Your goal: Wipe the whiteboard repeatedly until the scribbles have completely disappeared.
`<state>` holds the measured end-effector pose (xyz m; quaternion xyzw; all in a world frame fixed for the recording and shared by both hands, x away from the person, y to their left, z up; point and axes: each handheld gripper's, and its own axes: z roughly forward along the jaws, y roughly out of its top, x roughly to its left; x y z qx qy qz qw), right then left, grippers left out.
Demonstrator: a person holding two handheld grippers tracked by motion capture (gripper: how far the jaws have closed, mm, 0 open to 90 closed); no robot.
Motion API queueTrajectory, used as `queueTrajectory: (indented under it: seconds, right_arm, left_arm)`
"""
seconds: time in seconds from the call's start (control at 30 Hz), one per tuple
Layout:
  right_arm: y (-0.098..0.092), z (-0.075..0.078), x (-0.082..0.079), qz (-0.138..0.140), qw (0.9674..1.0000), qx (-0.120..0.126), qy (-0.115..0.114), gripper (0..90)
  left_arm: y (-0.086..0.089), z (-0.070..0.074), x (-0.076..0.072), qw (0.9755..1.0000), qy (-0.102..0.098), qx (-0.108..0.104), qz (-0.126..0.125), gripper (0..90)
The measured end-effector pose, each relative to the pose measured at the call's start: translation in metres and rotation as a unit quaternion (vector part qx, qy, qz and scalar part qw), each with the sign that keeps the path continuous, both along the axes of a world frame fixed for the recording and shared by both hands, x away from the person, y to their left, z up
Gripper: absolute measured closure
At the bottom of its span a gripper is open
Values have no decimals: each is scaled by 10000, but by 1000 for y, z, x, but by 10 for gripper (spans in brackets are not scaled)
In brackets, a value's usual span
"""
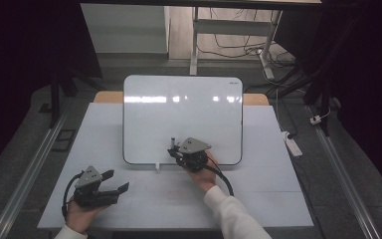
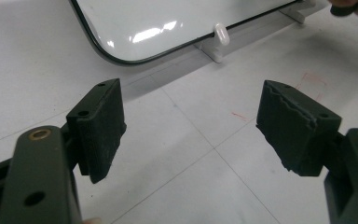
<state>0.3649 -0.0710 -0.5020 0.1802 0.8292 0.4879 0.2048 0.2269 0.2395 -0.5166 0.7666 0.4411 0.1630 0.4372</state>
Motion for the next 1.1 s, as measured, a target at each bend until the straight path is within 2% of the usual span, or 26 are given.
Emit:
queueTrajectory:
  seconds: [0.03, 0.07, 0.1, 0.13, 0.17, 0.23, 0.27, 0.3, 0.37, 0.4, 0.43, 0.5, 0.57, 0.63, 0.67, 0.7, 0.73, 0.77, 0.8, 0.83, 0.9, 0.93, 0.97, 1.0, 1.07, 1.1]
  right_arm:
    - [-15, 8, 12, -399, 9980, 481, 73, 776]
    - [-15, 8, 12, -399, 9980, 481, 73, 776]
    - [-23, 11, 17, -648, 9952, 734, 80, 776]
    - [-27, 12, 20, -713, 9933, 892, 170, 776]
    - [-25, 10, 16, -747, 9934, 862, 152, 776]
    - [-7, 1, 3, -278, 9990, 329, 114, 776]
    - [1, -4, -4, -13, 10000, 58, 21, 775]
    - [4, -5, -8, 53, 9998, -133, -158, 776]
    - [-13, 4, 7, -363, 9985, 418, 53, 775]
    - [-13, 4, 7, -363, 9985, 418, 53, 775]
    - [-23, 7, 13, -558, 9962, 667, 108, 776]
    - [-22, 6, 9, -553, 9967, 585, 103, 776]
    - [-10, -3, -2, -139, 9997, 156, 123, 776]
    - [-6, -5, -7, 33, 9999, -95, -23, 776]
    - [-10, -3, -3, -56, 10000, 15, 9, 776]
    - [-17, 1, 2, -288, 9993, 250, 18, 776]
    - [-25, 5, 7, -538, 9975, 465, 8, 775]
    - [-31, 7, 11, -714, 9946, 741, 137, 775]
    - [-31, 7, 11, -714, 9946, 741, 137, 775]
    - [-28, 6, 7, -651, 9959, 612, 118, 775]
    - [-16, -1, -3, -226, 9997, 92, 75, 775]
    - [-17, 0, -3, -138, 9999, -30, -46, 775]
    - [-17, 0, -3, -138, 9999, -30, -46, 775]
    - [-26, 4, 3, -361, 9991, 211, -34, 776]
    - [-45, 13, 17, -836, 9932, 799, 135, 775]
    - [-48, 14, 20, -854, 9926, 842, 163, 775]
  left_arm:
    - [0, 0, -1, 10000, 0, -4, 2, 242]
    - [0, 1, -2, 10000, -3, -5, -3, 242]
    - [0, 1, -2, 10000, -14, -11, 4, 242]
    - [0, 1, -2, 10000, -15, -16, 2, 242]
    - [-1, 1, -1, 10000, -6, -17, -10, 242]
    - [-2, 0, 0, 10000, 12, 4, -16, 242]
    - [-2, 0, 1, 10000, 28, 12, -24, 242]
    - [-2, 0, 0, 10000, 22, 20, -22, 242]
    - [-2, 1, -2, 10000, -3, 18, -10, 242]
    - [-1, 1, -3, 10000, -21, 13, -4, 242]
    - [-1, 1, -3, 10000, -25, 1, 1, 242]
    - [-1, 1, -1, 10000, -9, -10, -4, 242]
    - [-2, 0, 0, 10000, 23, 10, -20, 242]
    - [-3, 0, 0, 10000, 23, 22, -38, 242]
    - [-3, 0, -1, 10000, 2, 33, -33, 242]
    - [-3, 1, -2, 10000, -5, 21, -25, 242]
    - [-2, 1, -3, 10000, -12, 19, -16, 242]
    - [-2, 1, -3, 10000, -15, 12, -8, 242]
    - [-2, 1, -2, 10000, -8, 0, -5, 242]
    - [-2, 1, -1, 10000, 3, 4, -11, 242]
    - [-3, 0, 0, 10000, 37, 11, -26, 242]
    - [-3, 0, 0, 10000, 38, 22, -37, 242]
    - [-3, 0, -1, 10000, 26, 34, -34, 242]
    - [-3, 0, -2, 10000, 21, 34, -24, 242]
    - [-2, 0, -2, 10000, 11, 18, -15, 242]
    - [-2, 0, -2, 10000, 17, 19, -14, 242]
